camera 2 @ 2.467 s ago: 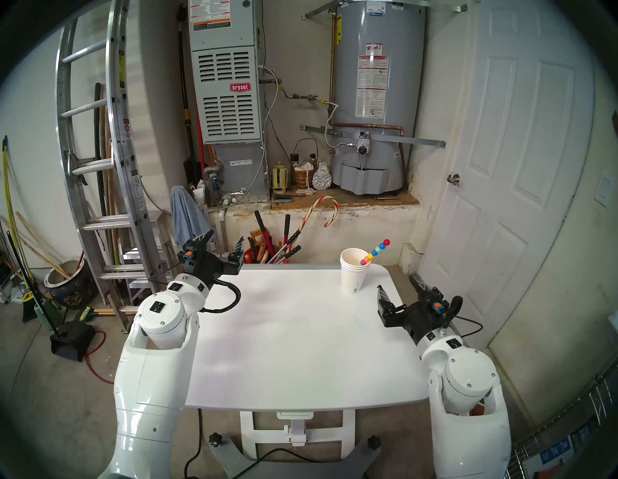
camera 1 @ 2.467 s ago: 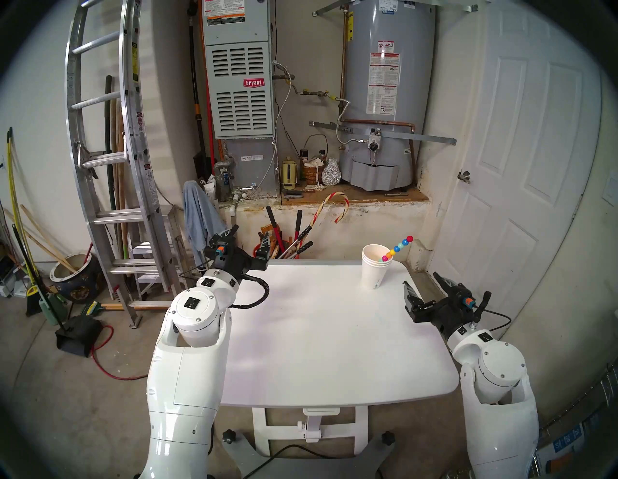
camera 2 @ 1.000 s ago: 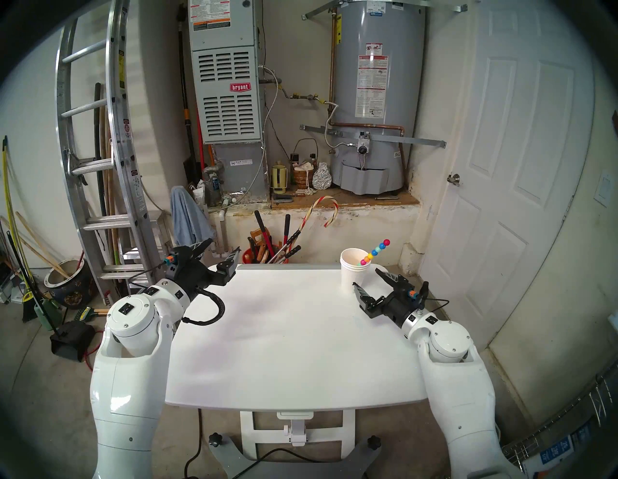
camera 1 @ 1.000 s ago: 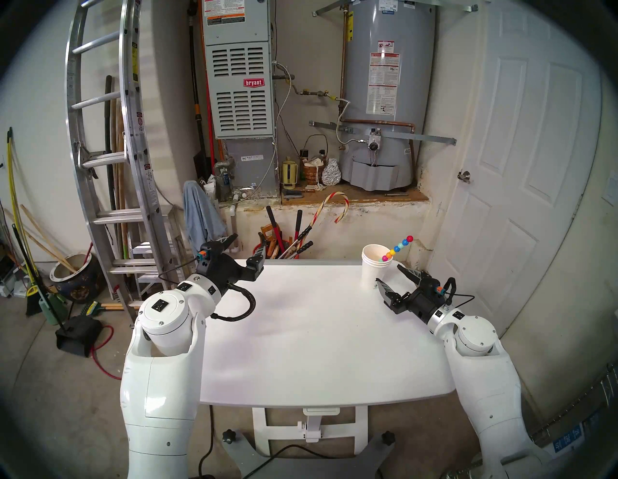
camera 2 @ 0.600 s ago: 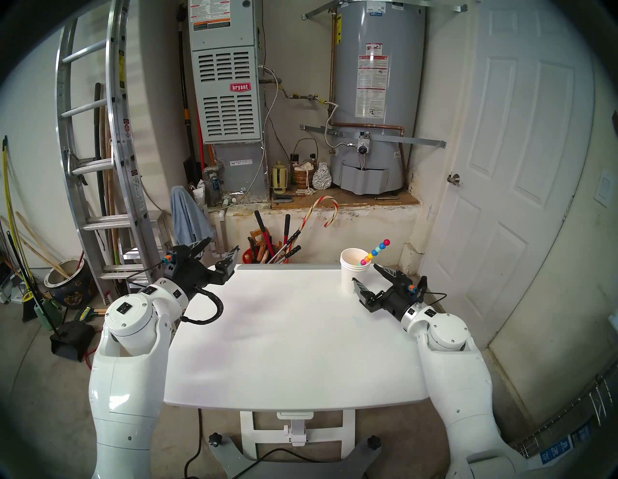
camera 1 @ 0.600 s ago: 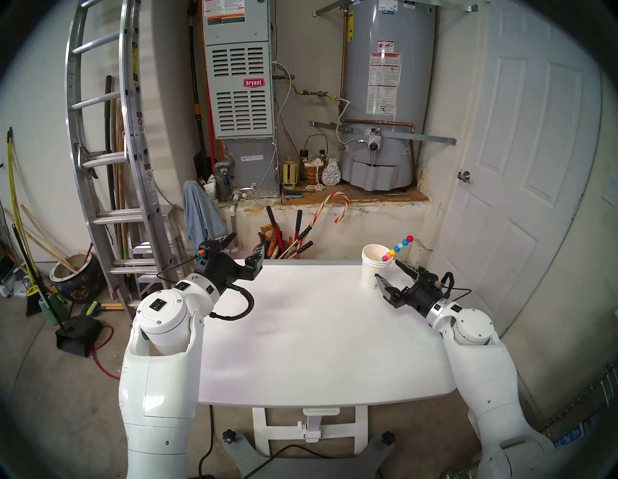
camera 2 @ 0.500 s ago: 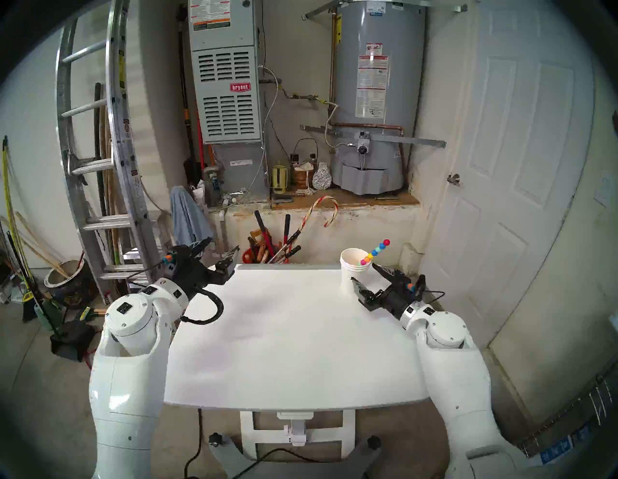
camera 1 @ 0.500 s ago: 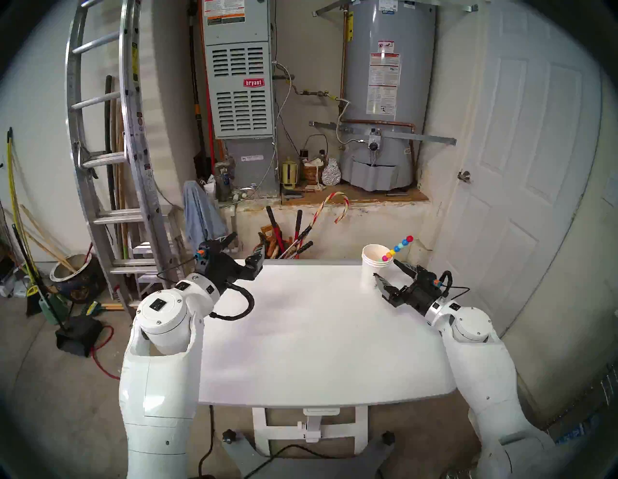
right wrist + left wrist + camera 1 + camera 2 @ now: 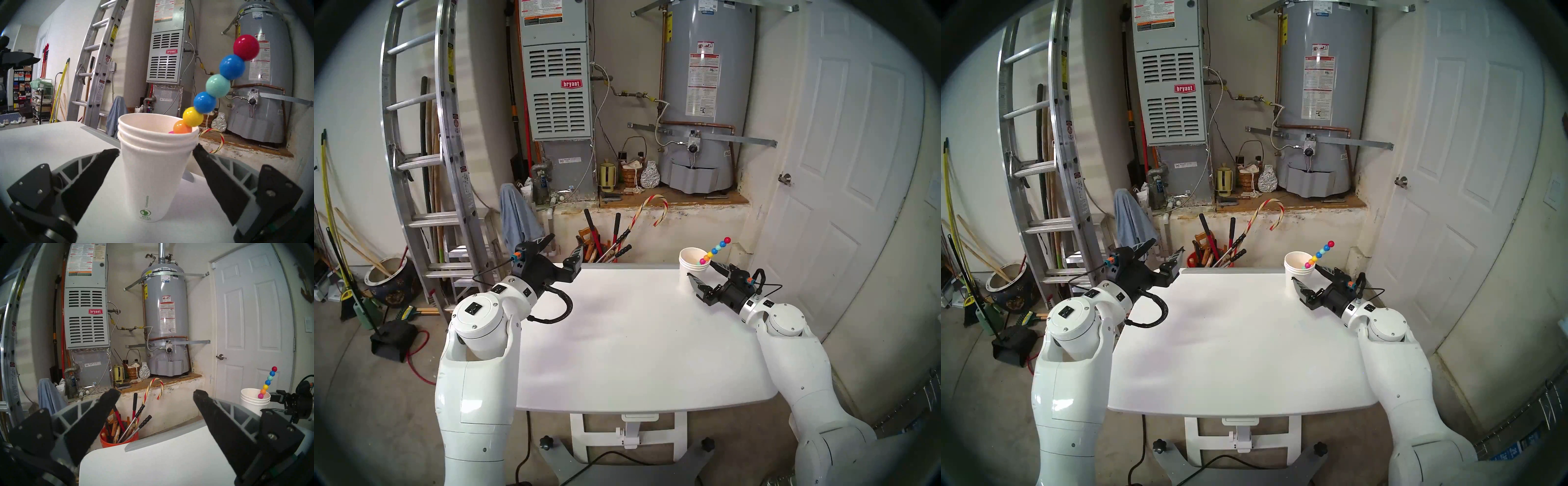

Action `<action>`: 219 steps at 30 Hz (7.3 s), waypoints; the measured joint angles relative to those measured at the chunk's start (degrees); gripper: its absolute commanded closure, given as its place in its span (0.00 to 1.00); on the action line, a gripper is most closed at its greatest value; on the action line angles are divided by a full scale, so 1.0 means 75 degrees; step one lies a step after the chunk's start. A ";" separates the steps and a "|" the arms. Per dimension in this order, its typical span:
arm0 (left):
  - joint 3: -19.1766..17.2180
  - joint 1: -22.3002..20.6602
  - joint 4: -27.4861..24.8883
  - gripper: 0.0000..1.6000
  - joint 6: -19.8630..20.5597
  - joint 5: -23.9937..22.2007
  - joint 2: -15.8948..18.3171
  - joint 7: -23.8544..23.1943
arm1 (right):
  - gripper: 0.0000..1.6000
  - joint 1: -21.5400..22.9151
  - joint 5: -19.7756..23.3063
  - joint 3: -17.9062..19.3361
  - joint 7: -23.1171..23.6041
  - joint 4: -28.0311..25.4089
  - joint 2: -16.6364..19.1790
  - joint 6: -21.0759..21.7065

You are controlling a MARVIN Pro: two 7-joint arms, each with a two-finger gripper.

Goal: Switch the marker to another color

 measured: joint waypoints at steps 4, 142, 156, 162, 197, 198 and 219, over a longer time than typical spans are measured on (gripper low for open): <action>-0.0016 0.0004 -0.0018 0.00 0.0001 -0.0001 -0.0017 0.0001 | 0.00 0.0185 -0.0011 -0.0068 0.0060 0.0299 -0.0026 -0.0107; -0.1041 -0.0043 0.0101 0.00 -0.0024 -0.0471 0.0097 -0.0780 | 0.00 -0.1312 -0.0526 -0.2077 0.1025 -0.1832 -0.1274 0.0149; -0.1002 -0.0057 0.0111 0.00 -0.0026 -0.0477 0.0111 -0.0765 | 0.00 -0.1411 -0.0437 -0.1900 0.1210 -0.2085 -0.1275 0.0359; -0.1029 -0.0065 0.0132 0.00 -0.0031 -0.0489 0.0124 -0.0764 | 0.00 -0.1640 -0.0338 -0.1701 0.1308 -0.2483 -0.1172 0.0599; -0.1533 -0.0073 0.0512 0.00 -0.0199 -0.0720 0.0200 -0.1149 | 0.00 -0.2254 0.0198 -0.1016 0.1442 -0.4177 -0.1063 0.1094; -0.1539 -0.0072 0.0515 0.00 -0.0202 -0.0720 0.0200 -0.1154 | 0.00 -0.2237 0.0202 -0.1032 0.1439 -0.4158 -0.1077 0.1092; -0.1581 -0.0072 0.0522 0.00 -0.0209 -0.0710 0.0187 -0.1140 | 0.51 -0.2013 0.0262 -0.1130 0.1374 -0.3836 -0.1208 0.1024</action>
